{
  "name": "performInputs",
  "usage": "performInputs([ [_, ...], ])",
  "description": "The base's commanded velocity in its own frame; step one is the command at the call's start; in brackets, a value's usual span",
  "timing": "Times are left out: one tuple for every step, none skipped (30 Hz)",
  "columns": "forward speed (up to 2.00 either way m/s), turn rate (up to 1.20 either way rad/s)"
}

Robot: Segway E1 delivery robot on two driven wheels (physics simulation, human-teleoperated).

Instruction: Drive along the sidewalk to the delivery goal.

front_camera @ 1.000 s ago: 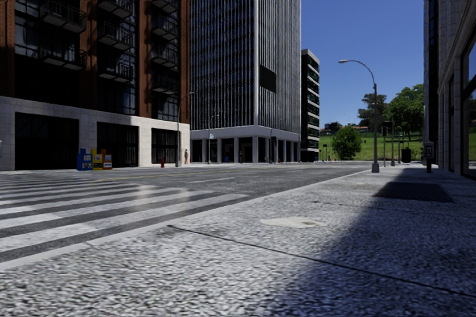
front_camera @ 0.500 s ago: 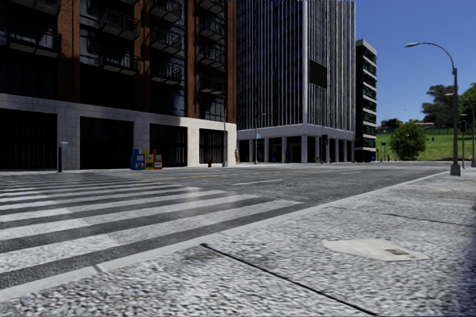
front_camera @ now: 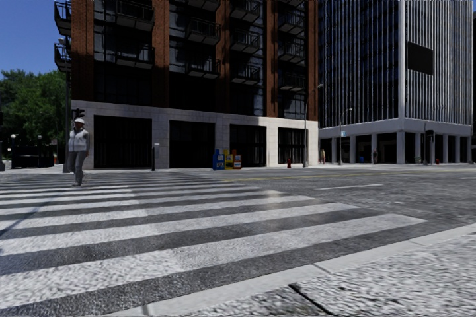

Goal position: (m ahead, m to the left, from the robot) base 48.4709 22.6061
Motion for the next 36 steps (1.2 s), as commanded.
performInputs([
  [1.5,0.0],
  [1.5,0.0],
  [1.5,0.0],
  [1.5,0.0],
  [1.5,0.0],
  [1.5,0.0],
  [1.5,0.0],
  [1.5,0.0],
  [1.5,0.0],
  [1.5,0.0],
  [1.5,0.0],
  [1.5,0.0],
  [1.5,0.0],
  [1.5,0.0],
  [1.5,0.0],
  [1.5,0.0],
  [1.5,0.0],
  [1.5,0.0],
  [1.5,0.0],
  [1.5,0.0],
  [1.5,0.0],
  [1.5,0.0],
  [1.5,0.0],
  [1.5,0.0],
  [1.5,0.0],
  [1.5,0.0],
  [1.5,0.0],
  [1.5,0.0],
  [1.5,0.0],
  [1.5,0.0],
  [1.5,0.0],
  [1.5,0.0],
  [1.5,0.0],
  [1.5,0.0],
  [1.5,0.02],
  [1.5,0.12],
])
